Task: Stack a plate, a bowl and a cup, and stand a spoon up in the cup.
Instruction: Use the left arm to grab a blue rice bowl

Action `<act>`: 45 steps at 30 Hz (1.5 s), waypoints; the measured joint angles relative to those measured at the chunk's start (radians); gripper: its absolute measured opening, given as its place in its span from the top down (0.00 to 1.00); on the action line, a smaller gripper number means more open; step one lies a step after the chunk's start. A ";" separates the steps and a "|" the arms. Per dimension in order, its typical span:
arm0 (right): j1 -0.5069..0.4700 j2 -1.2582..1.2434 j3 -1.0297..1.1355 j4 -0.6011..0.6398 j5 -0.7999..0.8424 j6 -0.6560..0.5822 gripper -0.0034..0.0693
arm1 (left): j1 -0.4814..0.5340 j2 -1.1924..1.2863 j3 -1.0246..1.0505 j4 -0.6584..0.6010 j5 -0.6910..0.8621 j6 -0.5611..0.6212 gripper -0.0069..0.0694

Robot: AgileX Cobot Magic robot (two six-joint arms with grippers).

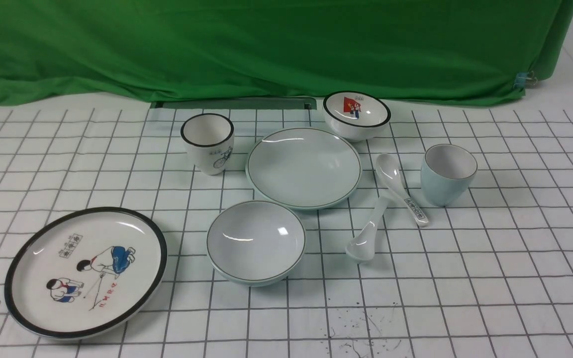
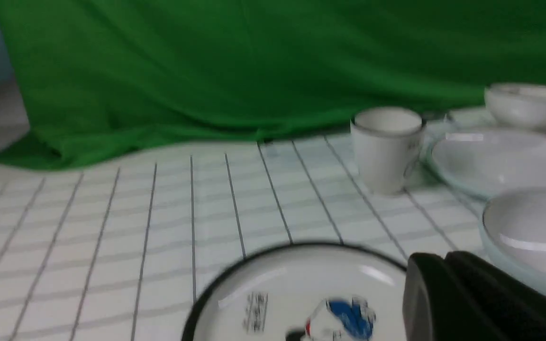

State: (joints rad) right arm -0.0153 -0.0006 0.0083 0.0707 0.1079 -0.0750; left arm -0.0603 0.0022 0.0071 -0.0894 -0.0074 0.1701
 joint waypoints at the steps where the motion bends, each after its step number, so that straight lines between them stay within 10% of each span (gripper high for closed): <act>1: 0.000 0.000 0.000 0.000 -0.074 0.000 0.63 | 0.000 0.000 0.000 0.004 -0.078 0.000 0.95; 11: 0.000 0.000 0.000 -0.002 -0.659 0.312 0.62 | 0.000 0.000 0.000 0.018 -0.545 -0.022 0.95; 16: 0.000 0.030 0.000 -0.003 -0.727 0.376 0.67 | 0.000 -0.001 -0.008 0.007 -0.664 -0.290 0.95; 21: 0.000 0.167 -0.161 -0.004 -0.613 0.242 0.92 | 0.000 0.143 -0.297 0.023 -0.355 -0.360 0.95; 35: 0.014 0.842 -0.552 0.018 0.121 -0.038 0.94 | -0.032 0.972 -0.797 0.001 0.217 -0.270 0.95; 45: 0.256 1.231 -0.644 0.242 0.449 -0.316 0.94 | -0.248 1.432 -1.041 -0.058 0.621 -0.077 0.84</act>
State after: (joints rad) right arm 0.2405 1.2303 -0.6352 0.3131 0.5572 -0.3910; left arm -0.3086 1.4344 -1.0337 -0.1475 0.6138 0.0934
